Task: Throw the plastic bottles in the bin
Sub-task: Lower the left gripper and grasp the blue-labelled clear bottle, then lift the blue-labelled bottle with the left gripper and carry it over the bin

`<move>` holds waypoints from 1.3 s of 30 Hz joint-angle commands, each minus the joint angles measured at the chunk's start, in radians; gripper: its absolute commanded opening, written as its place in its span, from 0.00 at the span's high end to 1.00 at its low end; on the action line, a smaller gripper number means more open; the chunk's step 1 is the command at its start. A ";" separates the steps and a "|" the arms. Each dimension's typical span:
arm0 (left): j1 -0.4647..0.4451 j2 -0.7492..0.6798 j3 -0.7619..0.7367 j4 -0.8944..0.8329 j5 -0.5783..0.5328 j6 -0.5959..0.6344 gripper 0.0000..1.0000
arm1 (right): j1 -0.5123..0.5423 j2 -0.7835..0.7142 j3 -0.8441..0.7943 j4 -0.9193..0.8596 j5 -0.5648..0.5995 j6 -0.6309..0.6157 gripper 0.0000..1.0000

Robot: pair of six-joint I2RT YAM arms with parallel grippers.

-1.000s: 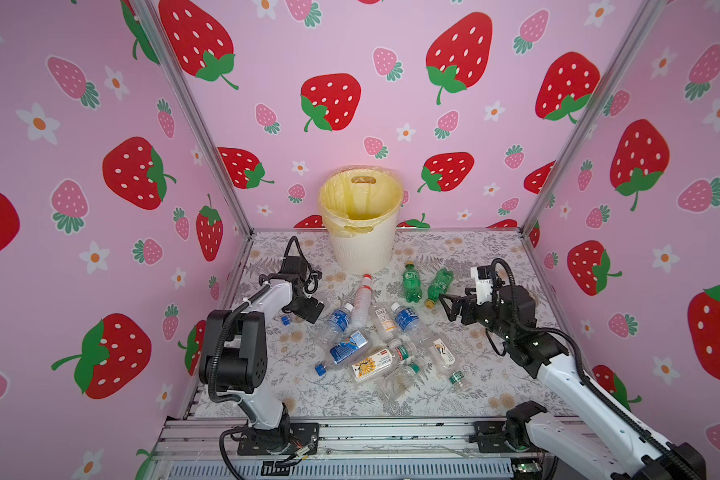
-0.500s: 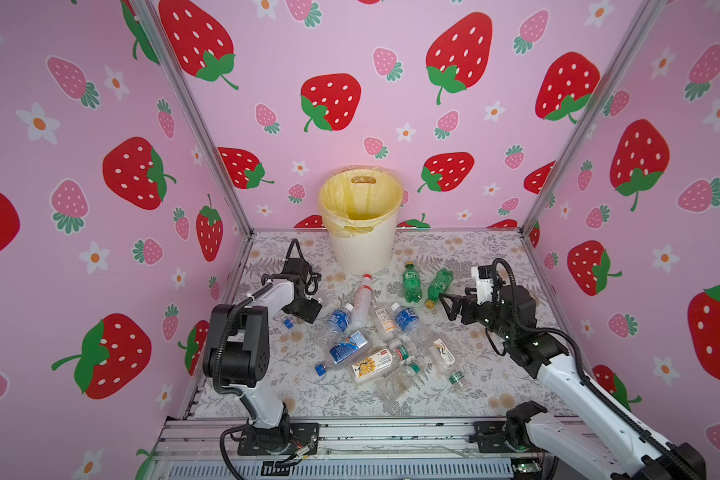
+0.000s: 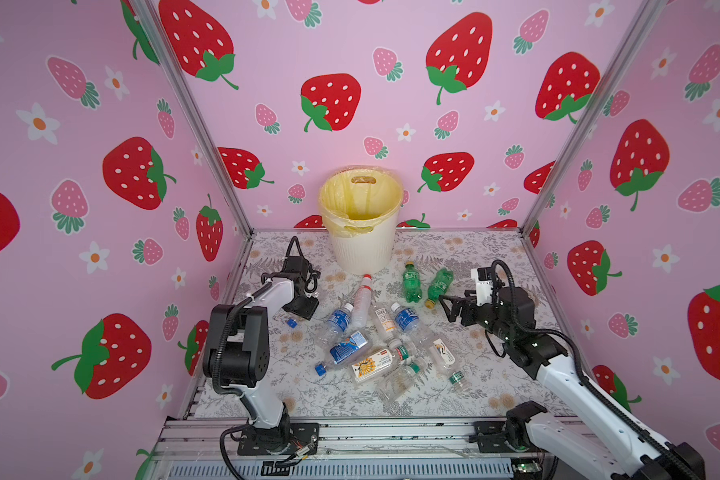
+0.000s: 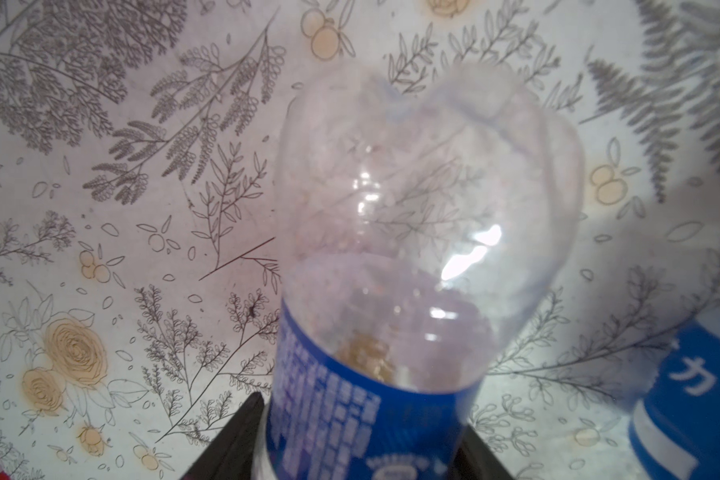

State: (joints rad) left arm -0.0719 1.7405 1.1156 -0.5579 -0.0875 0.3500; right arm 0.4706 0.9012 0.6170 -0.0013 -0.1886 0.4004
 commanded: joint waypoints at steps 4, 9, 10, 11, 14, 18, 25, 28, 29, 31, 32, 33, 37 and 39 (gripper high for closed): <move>-0.006 -0.079 0.040 0.011 -0.045 -0.055 0.41 | -0.007 -0.019 -0.013 0.009 -0.001 0.019 0.01; -0.007 -0.121 0.067 0.014 -0.083 -0.115 0.39 | -0.007 -0.011 -0.015 0.011 0.005 0.036 0.01; -0.008 -0.125 0.078 0.009 -0.082 -0.132 0.39 | -0.007 -0.008 -0.015 0.010 0.006 0.039 0.01; -0.008 -0.131 0.088 0.004 -0.073 -0.144 0.39 | -0.007 -0.005 -0.015 0.011 0.005 0.042 0.01; -0.009 -0.147 0.112 -0.007 -0.036 -0.184 0.39 | -0.007 0.002 -0.017 0.012 0.004 0.051 0.01; -0.009 -0.173 0.147 -0.025 -0.005 -0.213 0.39 | -0.007 0.002 -0.022 0.010 0.003 0.063 0.01; -0.008 -0.234 0.203 -0.047 0.050 -0.293 0.36 | -0.007 0.002 -0.039 0.013 0.016 0.081 0.01; -0.008 -0.254 0.224 -0.054 0.086 -0.328 0.36 | -0.007 0.046 -0.043 0.013 0.018 0.086 0.01; -0.008 -0.255 0.231 -0.057 0.096 -0.338 0.36 | -0.008 0.050 -0.043 0.012 0.017 0.090 0.01; -0.008 -0.266 0.251 -0.064 0.128 -0.360 0.37 | -0.009 0.061 -0.046 0.016 0.019 0.095 0.01; -0.008 -0.268 0.260 -0.068 0.143 -0.370 0.37 | -0.009 0.067 -0.047 0.019 0.019 0.098 0.01; -0.008 -0.273 0.269 -0.069 0.160 -0.381 0.37 | -0.009 0.071 -0.048 0.021 0.020 0.102 0.01; -0.008 -0.294 0.302 -0.069 0.211 -0.417 0.37 | -0.008 0.095 -0.053 0.035 0.018 0.110 0.01; -0.008 -0.308 0.315 -0.069 0.218 -0.432 0.37 | -0.009 0.107 -0.052 0.033 0.021 0.110 0.00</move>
State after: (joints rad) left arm -0.0769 1.4712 1.3743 -0.6048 0.0807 -0.0395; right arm 0.4664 0.9951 0.5720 0.0078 -0.1799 0.4976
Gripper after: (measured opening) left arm 0.633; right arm 0.998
